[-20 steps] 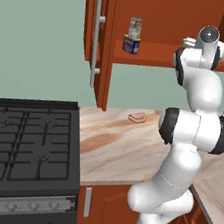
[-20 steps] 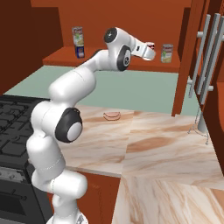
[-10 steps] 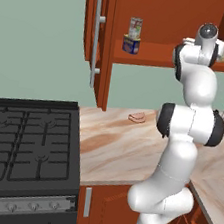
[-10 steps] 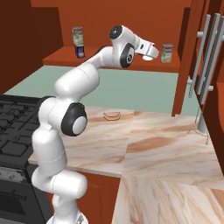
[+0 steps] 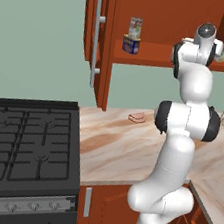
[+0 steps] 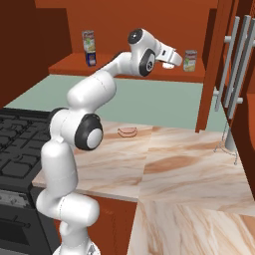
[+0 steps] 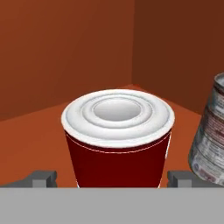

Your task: Stack two cans on top of the other two cans in the cabinet.

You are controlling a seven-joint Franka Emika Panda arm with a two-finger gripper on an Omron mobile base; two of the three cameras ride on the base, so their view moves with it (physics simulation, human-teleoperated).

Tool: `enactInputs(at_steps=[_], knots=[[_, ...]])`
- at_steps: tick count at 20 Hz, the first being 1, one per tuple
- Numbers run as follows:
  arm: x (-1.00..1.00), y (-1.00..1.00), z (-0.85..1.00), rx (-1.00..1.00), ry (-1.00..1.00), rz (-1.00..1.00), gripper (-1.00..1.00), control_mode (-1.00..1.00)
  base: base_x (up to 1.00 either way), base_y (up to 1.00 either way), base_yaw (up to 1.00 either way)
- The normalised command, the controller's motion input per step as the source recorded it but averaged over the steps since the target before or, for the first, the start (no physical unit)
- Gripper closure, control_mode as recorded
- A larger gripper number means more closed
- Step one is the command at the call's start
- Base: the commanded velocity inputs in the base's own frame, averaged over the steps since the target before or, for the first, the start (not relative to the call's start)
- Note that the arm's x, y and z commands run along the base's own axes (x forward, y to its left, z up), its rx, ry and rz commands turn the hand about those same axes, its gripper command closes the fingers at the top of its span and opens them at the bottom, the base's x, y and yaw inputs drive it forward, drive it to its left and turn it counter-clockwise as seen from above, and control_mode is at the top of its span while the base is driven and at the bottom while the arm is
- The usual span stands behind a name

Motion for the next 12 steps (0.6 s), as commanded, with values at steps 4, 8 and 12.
enactInputs(at_steps=[4,8,12], knots=[[0.18,-0.10,-0.07,0.00,0.00,0.00,-1.00,-1.00,0.00,0.00,0.00],[0.03,-0.12,-0.02,0.00,0.00,0.00,-1.00,-1.00,0.00,0.00,0.00],[-0.01,-0.11,-0.01,0.00,0.00,0.00,1.00,-1.00,0.00,0.00,0.00]])
